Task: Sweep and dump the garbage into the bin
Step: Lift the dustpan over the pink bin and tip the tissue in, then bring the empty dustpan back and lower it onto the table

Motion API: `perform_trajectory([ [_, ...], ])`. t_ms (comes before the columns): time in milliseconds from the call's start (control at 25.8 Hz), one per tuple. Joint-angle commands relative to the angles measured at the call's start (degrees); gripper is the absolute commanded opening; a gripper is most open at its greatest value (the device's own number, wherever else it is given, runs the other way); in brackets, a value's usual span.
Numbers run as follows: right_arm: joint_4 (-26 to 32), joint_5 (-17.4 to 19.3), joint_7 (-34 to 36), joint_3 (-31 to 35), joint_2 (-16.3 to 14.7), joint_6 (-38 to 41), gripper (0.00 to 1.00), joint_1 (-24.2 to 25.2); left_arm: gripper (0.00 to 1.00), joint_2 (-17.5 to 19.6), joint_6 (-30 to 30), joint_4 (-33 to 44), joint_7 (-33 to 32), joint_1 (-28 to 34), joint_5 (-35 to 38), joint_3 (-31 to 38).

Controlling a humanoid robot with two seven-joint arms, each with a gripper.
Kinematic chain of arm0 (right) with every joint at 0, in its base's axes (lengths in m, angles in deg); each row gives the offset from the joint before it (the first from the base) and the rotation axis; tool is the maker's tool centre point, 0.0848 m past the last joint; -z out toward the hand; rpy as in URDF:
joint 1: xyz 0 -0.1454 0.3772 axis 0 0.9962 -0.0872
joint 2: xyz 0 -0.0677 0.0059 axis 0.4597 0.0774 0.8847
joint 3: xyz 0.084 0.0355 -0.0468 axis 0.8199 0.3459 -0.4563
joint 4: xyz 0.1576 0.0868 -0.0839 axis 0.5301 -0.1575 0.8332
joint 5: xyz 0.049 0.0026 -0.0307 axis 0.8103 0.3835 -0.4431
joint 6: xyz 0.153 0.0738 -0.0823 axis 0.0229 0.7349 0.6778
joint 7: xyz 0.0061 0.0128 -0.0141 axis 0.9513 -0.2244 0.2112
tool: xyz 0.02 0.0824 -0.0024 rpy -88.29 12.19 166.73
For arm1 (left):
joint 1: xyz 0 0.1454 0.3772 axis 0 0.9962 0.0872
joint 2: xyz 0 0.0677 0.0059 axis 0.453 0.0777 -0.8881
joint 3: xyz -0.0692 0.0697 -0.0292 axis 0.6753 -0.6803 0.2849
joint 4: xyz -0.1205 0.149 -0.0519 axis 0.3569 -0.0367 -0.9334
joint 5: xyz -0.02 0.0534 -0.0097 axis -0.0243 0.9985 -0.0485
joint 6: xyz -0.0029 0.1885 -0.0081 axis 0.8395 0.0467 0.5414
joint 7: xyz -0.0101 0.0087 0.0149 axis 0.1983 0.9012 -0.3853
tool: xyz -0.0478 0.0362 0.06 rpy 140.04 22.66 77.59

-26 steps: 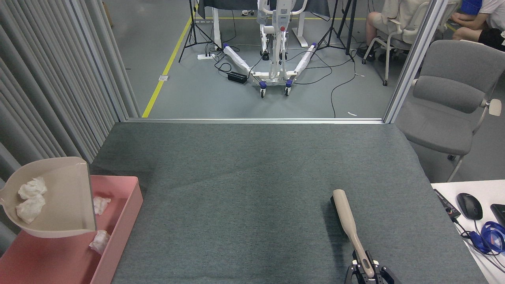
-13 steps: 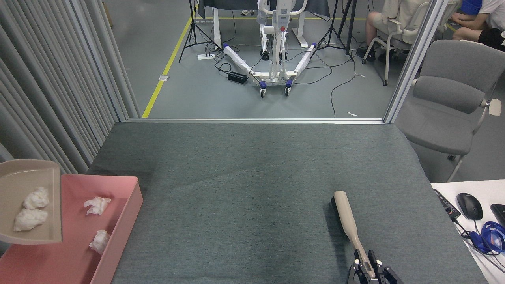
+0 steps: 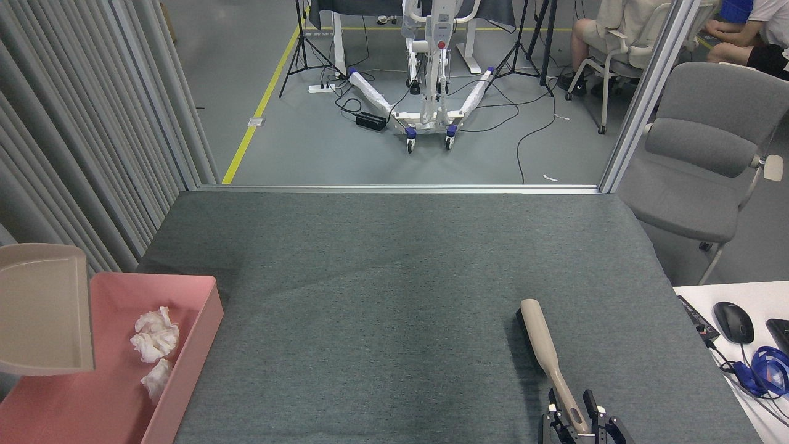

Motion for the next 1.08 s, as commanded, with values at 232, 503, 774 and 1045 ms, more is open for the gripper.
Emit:
perform_trajectory([
  [232,1.17,-0.06,0.02,0.0,0.17,-0.1,0.62,0.16,0.0,-3.5,0.13,16.27,-0.16,-0.19,-14.75,-2.95],
  [503,3.54,-0.06,0.55,0.09,0.08,-0.1,0.67,0.16,0.0,-14.57,2.94,27.0,-0.16,-0.19,-15.02,-7.52],
  [774,4.51,-0.06,2.48,0.09,0.52,0.08,0.96,0.34,0.0,-22.84,4.61,29.46,0.01,-0.27,-11.15,-12.09],
  [1045,4.6,-0.06,2.39,0.0,0.7,0.34,0.97,0.34,0.0,-30.83,11.82,31.66,-0.25,-0.1,3.97,-12.71],
])
